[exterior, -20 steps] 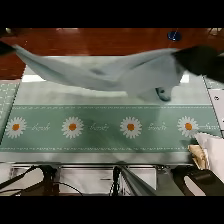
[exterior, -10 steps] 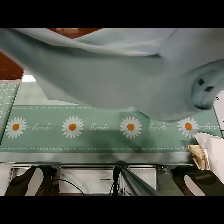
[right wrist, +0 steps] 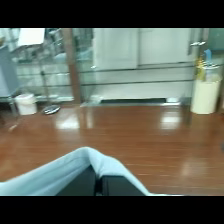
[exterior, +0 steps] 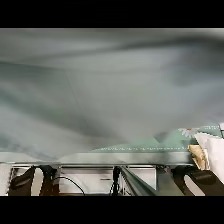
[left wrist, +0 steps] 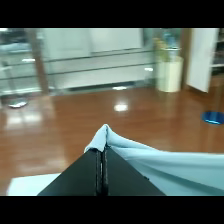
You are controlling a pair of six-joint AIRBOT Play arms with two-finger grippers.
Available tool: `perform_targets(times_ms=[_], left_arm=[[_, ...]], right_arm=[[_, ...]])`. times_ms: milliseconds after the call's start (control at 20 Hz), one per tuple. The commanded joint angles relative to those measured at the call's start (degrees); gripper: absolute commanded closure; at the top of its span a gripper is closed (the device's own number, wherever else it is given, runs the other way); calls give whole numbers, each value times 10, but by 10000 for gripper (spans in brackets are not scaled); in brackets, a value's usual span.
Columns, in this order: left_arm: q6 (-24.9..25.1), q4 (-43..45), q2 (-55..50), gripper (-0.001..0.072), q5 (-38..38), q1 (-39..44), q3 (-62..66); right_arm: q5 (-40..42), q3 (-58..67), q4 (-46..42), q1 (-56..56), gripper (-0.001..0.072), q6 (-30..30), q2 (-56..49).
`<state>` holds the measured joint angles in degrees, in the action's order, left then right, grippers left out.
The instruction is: Fold the shirts.
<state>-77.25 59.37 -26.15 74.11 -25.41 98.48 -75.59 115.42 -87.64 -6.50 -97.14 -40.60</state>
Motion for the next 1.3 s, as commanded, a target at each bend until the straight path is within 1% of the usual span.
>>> perform_targets(times_ms=[0,50,150,200,250,300,350,450,550,700,850,1100,1250], left_arm=[[-6,52,2,688,23,0,0],[-6,54,-11,687,37,0,-4],[-5,55,-40,688,49,0,-36],[-4,69,-60,687,46,0,-61],[-4,78,-88,687,45,0,-86],[-5,70,-118,687,46,1,-106],[-5,39,-151,687,46,5,-122],[-5,-14,-220,687,43,29,-144],[-4,-2,-289,687,20,75,-146],[-4,13,-379,687,-50,123,-146],[-3,13,-454,687,-117,147,-146],[62,14,-540,687,-202,163,-146],[81,15,-571,687,-235,168,-146]], right_arm=[[-49,19,-39,0,683,-6,-16],[-96,19,-45,0,683,-1,-35],[-180,9,-45,0,683,39,-88],[-192,-3,-54,0,683,67,-120],[-183,-12,-76,0,683,90,-152],[-169,-13,-102,0,683,101,-191],[-151,-13,-111,0,683,107,-233],[-110,-13,-90,0,683,107,-314],[-65,-13,-51,-1,683,106,-388],[1,-13,-42,-1,683,105,-478],[57,-13,-43,-1,683,105,-528],[181,-13,-44,-1,683,97,-562],[210,-13,-44,-1,683,92,-586]])
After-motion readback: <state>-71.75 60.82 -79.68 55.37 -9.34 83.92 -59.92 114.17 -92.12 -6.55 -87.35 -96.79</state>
